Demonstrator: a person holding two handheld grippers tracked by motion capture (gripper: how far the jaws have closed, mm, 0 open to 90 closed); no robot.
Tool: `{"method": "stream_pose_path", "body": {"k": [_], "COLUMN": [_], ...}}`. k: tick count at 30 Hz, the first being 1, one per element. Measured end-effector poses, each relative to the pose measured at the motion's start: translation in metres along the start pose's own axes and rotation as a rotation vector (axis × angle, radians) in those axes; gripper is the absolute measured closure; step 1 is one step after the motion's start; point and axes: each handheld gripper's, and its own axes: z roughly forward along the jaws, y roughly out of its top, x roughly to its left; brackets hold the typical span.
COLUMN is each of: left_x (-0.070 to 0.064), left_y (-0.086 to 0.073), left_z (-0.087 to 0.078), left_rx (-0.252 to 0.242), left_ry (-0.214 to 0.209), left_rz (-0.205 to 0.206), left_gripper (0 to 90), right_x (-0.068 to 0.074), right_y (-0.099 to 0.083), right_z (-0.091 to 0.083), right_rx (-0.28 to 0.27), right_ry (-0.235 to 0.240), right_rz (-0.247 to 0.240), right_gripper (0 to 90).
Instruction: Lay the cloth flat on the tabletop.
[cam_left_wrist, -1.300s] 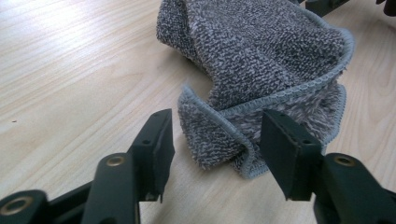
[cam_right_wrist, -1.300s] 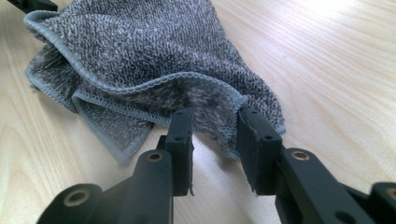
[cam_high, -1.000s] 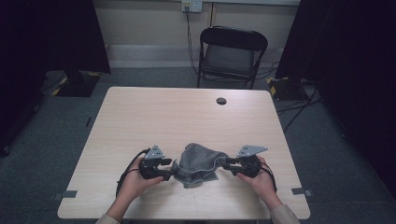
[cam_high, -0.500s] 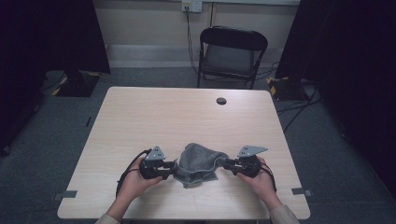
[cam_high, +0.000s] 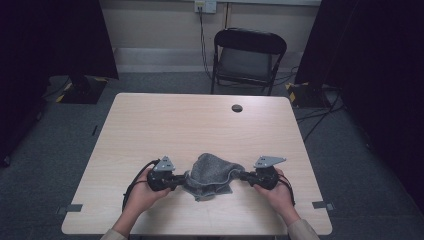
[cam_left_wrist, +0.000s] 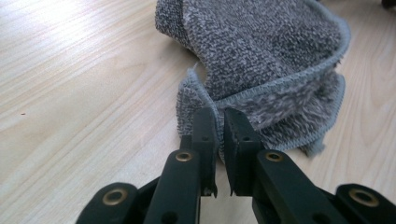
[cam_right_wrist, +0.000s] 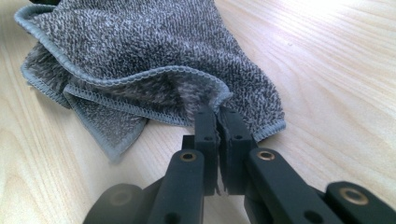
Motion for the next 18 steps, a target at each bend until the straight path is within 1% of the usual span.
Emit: {"method": "stream_pose_path", "body": {"k": [3,4,5,8,10,11,12,15,17,18], "left_x": [0.000,0.001,0.000,0.000,0.000,-0.001,0.000,0.002,0.004,0.004], "left_y": [0.001,0.002,0.002,0.004,0.005,0.006,0.007,0.007,0.007,0.007], "left_z": [-0.004,-0.005,-0.006,-0.010,-0.013,-0.014,-0.016,-0.020,-0.023,-0.023], "left_rx": [-0.003,-0.006,-0.012,-0.024,-0.028,-0.037,-0.046,-0.067,-0.079,-0.079], "left_ry": [0.006,0.004,0.000,0.001,0.004,0.003,0.008,0.021,0.026,0.026], "left_rz": [-0.003,0.003,-0.002,0.002,0.009,0.003,0.008,0.001,0.000,0.000], "left_gripper": [85.8,86.0,86.1,86.8,87.3,87.5,87.5,87.5,87.5,87.6], "right_x": [-0.001,-0.001,-0.001,-0.001,-0.001,-0.001,-0.001,-0.003,-0.004,-0.005], "right_y": [-0.001,-0.001,0.000,0.001,0.001,0.002,0.002,0.004,0.004,0.004], "right_z": [-0.003,-0.004,-0.006,-0.011,-0.014,-0.015,-0.017,-0.024,-0.028,-0.030], "right_rx": [-0.005,-0.008,-0.013,-0.028,-0.037,-0.042,-0.045,-0.072,-0.086,-0.094], "right_ry": [0.000,0.003,0.002,0.007,0.013,0.016,0.014,0.020,0.015,0.017], "right_rz": [0.004,0.008,0.006,0.012,0.024,0.029,0.030,0.048,0.062,0.072], "right_gripper": [88.3,88.5,88.8,89.1,89.2,89.2,89.3,89.3,89.5,89.5]}}
